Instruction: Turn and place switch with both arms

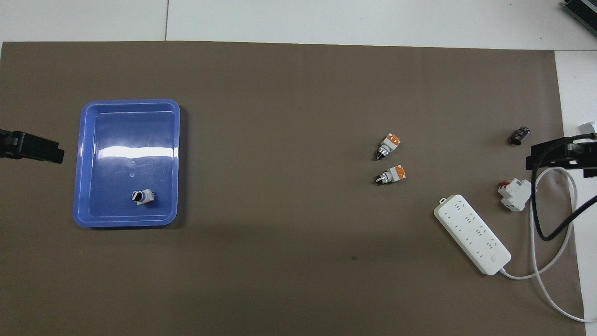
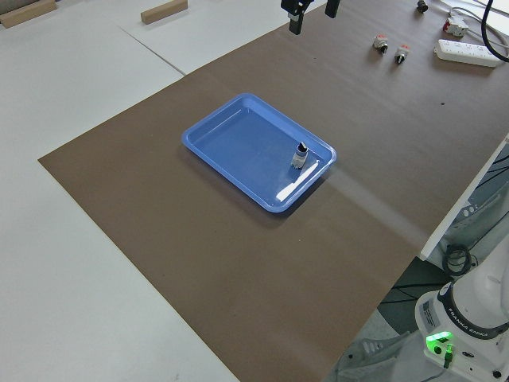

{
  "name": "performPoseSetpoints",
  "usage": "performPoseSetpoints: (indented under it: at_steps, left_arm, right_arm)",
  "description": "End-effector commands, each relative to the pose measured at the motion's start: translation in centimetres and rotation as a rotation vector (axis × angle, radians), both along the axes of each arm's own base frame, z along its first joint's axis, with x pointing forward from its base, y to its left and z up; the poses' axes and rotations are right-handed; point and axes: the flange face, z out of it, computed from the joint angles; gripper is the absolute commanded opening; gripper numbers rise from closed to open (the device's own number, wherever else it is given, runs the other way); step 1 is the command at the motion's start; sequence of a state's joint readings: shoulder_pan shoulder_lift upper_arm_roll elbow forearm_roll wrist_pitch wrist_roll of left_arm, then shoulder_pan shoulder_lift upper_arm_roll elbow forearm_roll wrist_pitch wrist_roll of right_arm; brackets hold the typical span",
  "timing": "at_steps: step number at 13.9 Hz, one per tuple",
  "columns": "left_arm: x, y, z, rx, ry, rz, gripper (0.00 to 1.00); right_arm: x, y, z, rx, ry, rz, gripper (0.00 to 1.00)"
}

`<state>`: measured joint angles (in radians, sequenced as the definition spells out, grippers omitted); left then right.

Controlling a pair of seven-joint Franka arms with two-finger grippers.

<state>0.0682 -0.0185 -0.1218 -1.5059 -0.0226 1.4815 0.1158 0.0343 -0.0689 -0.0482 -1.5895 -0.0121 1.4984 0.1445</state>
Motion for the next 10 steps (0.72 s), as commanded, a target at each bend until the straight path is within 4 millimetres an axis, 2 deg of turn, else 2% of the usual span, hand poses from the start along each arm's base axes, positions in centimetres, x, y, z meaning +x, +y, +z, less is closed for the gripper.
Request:
performPoseSetpoints:
  at_steps: [1,10]
  left_arm:
    - [-1.06,0.02,0.08,0.025,0.005,0.002,1.0]
    - [-1.0,-0.07,0.2,0.025,-0.003,-0.007,1.0]
  right_arm:
    - [-0.43,-0.08,0.4,0.014,0.002,0.001,1.0]
    - [-0.43,-0.08,0.4,0.014,0.002,0.001,1.0]
